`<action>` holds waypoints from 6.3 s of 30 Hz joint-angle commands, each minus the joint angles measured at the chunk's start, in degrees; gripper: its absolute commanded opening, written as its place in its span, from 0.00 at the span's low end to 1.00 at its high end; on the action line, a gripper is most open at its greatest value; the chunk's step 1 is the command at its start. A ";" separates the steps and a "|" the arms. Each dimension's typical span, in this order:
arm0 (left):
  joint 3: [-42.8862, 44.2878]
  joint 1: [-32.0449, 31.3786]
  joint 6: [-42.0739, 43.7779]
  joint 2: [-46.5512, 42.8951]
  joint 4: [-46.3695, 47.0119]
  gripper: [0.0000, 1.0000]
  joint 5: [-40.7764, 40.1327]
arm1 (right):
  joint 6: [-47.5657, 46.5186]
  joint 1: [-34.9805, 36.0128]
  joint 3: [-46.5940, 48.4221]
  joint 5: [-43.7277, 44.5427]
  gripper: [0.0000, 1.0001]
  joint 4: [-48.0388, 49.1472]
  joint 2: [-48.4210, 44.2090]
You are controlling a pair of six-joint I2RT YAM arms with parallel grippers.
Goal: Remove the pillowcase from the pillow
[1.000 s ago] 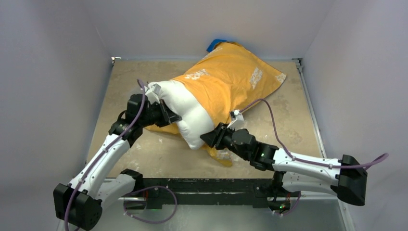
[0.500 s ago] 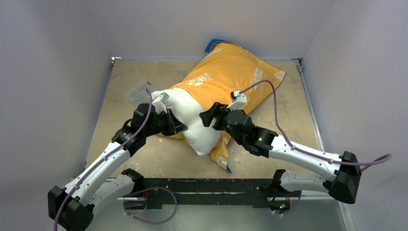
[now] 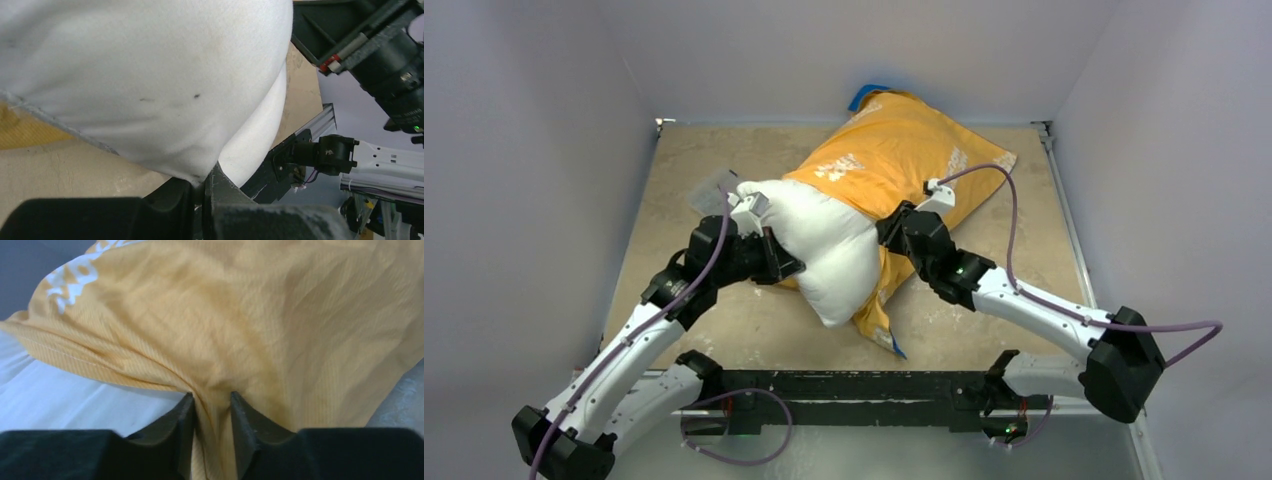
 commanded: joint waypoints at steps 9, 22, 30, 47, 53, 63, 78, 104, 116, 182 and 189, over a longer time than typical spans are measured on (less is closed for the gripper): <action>11.75 -0.21 5.58 -11.56 -9.74 0.00 -7.50 | 0.76 -10.85 -3.73 1.03 0.08 2.40 0.70; 10.34 -0.21 4.62 -11.09 -3.78 0.00 -3.28 | -7.78 -15.71 -8.37 -16.77 0.27 14.65 -12.63; 17.07 -0.16 3.49 0.81 3.99 0.00 -6.62 | -12.48 -15.63 -14.82 -35.24 0.80 21.28 -23.21; 28.77 -0.21 -2.04 13.02 13.25 0.00 -3.54 | -4.46 -15.71 -25.54 -40.38 0.83 27.30 -19.91; 26.65 -0.21 0.14 8.27 7.43 0.00 -0.36 | -0.59 -15.74 -23.91 -34.19 0.47 31.91 -9.71; 20.67 -0.21 8.03 -6.99 -12.77 0.00 -8.11 | 3.27 -18.34 -18.73 -18.92 0.00 25.67 -3.52; 4.81 -0.21 7.71 -12.48 -9.42 0.00 7.83 | -8.53 -23.80 -11.32 -21.50 0.33 17.21 -12.65; 13.86 -45.43 3.75 27.37 18.52 0.56 -21.09 | -18.30 -23.62 -1.44 -42.02 0.94 5.93 -18.25; 30.05 -45.41 9.53 19.80 -0.76 0.81 -31.61 | -19.09 -23.40 -2.64 -42.86 0.96 5.66 -17.14; -2.46 -3.49 -4.67 23.20 30.86 0.00 -4.93 | 15.80 18.85 13.29 2.82 0.10 -40.02 19.88; 6.22 -0.31 -2.49 27.13 27.81 0.00 -9.29 | 14.96 18.90 11.59 1.42 0.00 -40.13 12.63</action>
